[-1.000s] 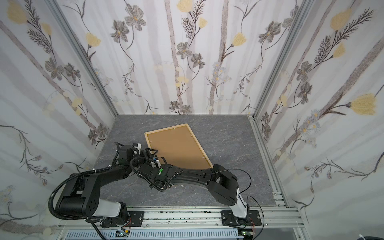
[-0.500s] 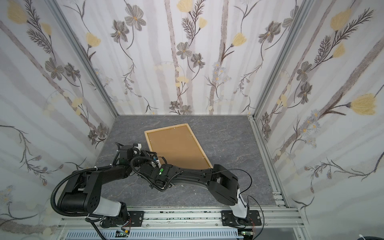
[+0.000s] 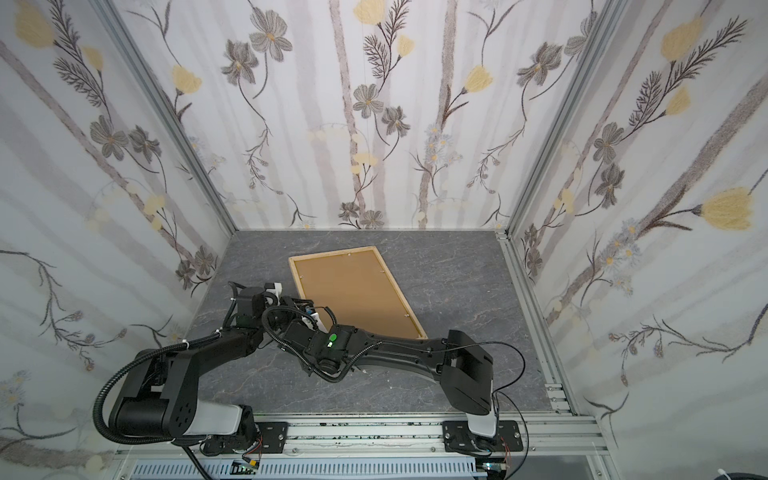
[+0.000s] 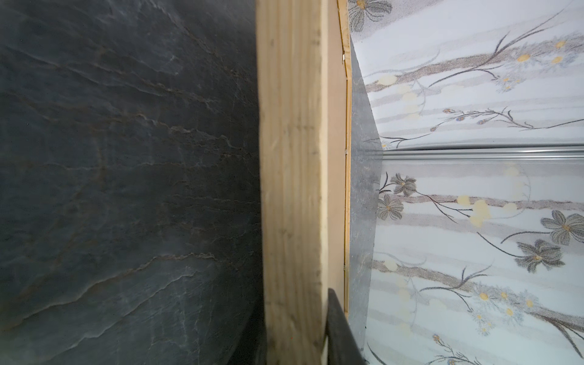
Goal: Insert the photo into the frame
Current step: 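Pivot the frame with the right gripper while the left gripper holds its corner, then lift the frame's near edge with the right gripper while the left holds the far edge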
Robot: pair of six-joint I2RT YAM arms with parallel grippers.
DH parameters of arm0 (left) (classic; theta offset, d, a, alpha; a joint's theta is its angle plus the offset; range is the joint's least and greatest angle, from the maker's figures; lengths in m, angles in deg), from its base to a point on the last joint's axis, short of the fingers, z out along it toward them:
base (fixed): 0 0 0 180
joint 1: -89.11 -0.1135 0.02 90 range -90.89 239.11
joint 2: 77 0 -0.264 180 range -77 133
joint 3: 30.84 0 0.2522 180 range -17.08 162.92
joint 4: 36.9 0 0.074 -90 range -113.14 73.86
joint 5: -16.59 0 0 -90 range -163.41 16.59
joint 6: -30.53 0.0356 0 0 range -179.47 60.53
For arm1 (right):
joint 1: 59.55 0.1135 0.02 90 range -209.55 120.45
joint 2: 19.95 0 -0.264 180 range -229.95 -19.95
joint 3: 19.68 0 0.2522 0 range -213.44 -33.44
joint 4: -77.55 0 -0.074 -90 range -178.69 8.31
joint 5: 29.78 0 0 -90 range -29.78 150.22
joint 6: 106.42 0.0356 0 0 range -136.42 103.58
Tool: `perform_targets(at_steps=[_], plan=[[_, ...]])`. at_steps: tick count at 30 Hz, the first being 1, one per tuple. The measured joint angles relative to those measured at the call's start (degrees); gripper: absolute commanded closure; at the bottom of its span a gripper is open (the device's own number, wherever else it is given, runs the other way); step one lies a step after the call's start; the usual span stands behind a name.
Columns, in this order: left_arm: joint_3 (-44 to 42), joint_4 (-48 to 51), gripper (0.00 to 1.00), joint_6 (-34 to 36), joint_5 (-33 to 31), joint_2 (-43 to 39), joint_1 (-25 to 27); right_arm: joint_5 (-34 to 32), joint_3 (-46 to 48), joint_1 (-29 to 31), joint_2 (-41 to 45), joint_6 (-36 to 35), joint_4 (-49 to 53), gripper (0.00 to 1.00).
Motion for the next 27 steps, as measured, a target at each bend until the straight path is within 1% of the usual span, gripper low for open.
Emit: perform_targets(at_steps=[2, 7, 11, 14, 16, 19, 23, 27], plan=[[0.3, 0.9, 1.0, 0.0, -0.1, -0.9, 0.0, -1.4, 3.0, 0.0, 3.7, -0.9, -1.5, 0.0], [1.3, 3.7, 1.0, -0.3, -0.8, -3.7, 0.0, -4.8, 14.2, -0.2, 15.7, -3.6, -7.7, 0.0], [2.6, 5.9, 1.0, -0.9, -1.4, -6.1, 0.0, -7.0, 22.3, -0.3, 24.3, -6.8, -15.3, 0.0], [4.1, 7.7, 1.0, -1.1, -2.0, -7.4, 0.0, -7.2, 28.6, -0.6, 30.1, -9.5, -20.9, 0.0], [5.0, 9.4, 1.0, -1.4, -2.5, -8.9, 0.0, -6.1, 30.4, -1.9, 32.5, -10.5, -22.7, 0.0], [6.7, 12.0, 1.0, -1.7, -3.5, -10.8, 0.0, -5.2, 30.3, -3.4, 34.5, -10.6, -22.9, 0.0], [8.5, 16.3, 1.0, -1.7, -5.2, -13.5, 0.0, -3.1, 33.7, -1.8, 38.9, -13.9, -25.7, 0.0], [11.7, 21.3, 1.0, -1.1, -6.7, -14.6, 0.1, -4.1, 35.2, -0.4, 40.3, -17.4, -26.1, 0.0]])
